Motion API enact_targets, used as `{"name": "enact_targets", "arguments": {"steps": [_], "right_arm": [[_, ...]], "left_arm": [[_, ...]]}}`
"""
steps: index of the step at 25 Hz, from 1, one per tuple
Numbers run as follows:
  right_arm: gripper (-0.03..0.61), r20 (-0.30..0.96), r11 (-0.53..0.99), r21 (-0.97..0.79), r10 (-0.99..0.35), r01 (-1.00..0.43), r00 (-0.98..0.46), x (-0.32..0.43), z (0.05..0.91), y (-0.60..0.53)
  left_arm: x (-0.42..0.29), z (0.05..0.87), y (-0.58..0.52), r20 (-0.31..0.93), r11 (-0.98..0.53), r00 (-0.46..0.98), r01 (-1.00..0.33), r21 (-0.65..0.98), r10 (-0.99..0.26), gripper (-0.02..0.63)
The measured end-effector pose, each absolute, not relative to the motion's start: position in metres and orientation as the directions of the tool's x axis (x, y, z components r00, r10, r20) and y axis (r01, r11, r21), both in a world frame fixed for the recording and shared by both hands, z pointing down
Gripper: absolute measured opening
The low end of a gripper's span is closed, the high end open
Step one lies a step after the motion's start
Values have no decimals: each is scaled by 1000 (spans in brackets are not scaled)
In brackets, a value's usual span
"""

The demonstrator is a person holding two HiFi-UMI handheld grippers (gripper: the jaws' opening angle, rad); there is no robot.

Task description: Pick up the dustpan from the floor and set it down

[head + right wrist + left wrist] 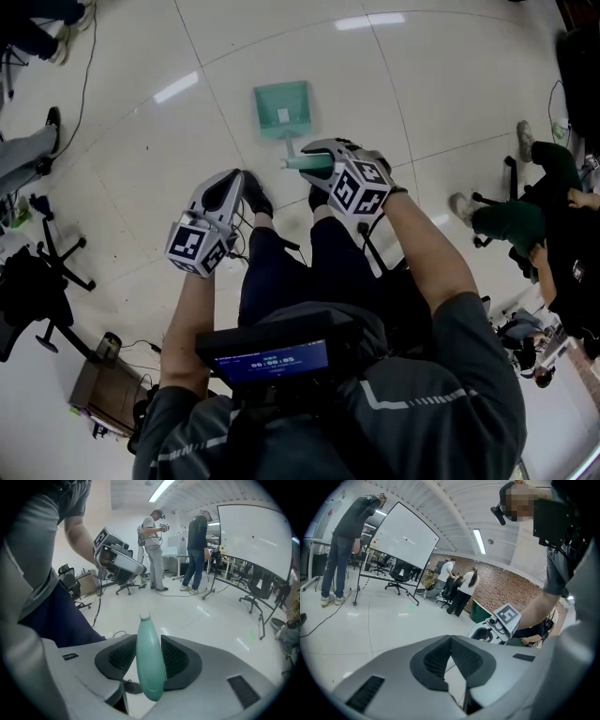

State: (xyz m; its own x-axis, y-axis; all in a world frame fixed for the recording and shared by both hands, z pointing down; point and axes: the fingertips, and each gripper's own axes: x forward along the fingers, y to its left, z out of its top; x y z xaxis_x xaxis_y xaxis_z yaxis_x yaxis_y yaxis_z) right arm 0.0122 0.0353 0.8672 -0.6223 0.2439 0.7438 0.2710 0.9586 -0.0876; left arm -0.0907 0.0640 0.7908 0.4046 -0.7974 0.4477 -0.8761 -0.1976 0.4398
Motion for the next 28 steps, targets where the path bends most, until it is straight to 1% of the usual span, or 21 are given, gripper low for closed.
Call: {"name": "enact_targets", "arguments": {"steps": [1,6,10,14,21,26,28], "right_arm": [[179,743,959,-83,241,272,-625,9,869,33],[175,743,958,-77,240,276,-625,0,865,30],[173,706,967,-73,222,243,-673,-16,820,24],[173,643,971,-75,222,228,-733,-19,726,21],[173,529,976,-83,214,201,-821,13,536,33],[173,492,986,-7,150,169,-858,26,437,39],[173,470,985,8,148,171,-870,25,408,47]], "left_arm": [[-94,791,62,449,-197,403,-877,439,-797,32],[-105,774,55,436,-208,403,-879,430,-805,32],[-117,717,48,376,-244,406,-879,409,-833,32],[-124,625,41,308,-254,382,-889,382,-871,31],[-113,457,49,178,-291,364,-896,334,-914,31],[-95,380,57,94,-358,399,-887,291,-912,30],[-92,358,63,64,-364,394,-891,269,-917,31]]}}
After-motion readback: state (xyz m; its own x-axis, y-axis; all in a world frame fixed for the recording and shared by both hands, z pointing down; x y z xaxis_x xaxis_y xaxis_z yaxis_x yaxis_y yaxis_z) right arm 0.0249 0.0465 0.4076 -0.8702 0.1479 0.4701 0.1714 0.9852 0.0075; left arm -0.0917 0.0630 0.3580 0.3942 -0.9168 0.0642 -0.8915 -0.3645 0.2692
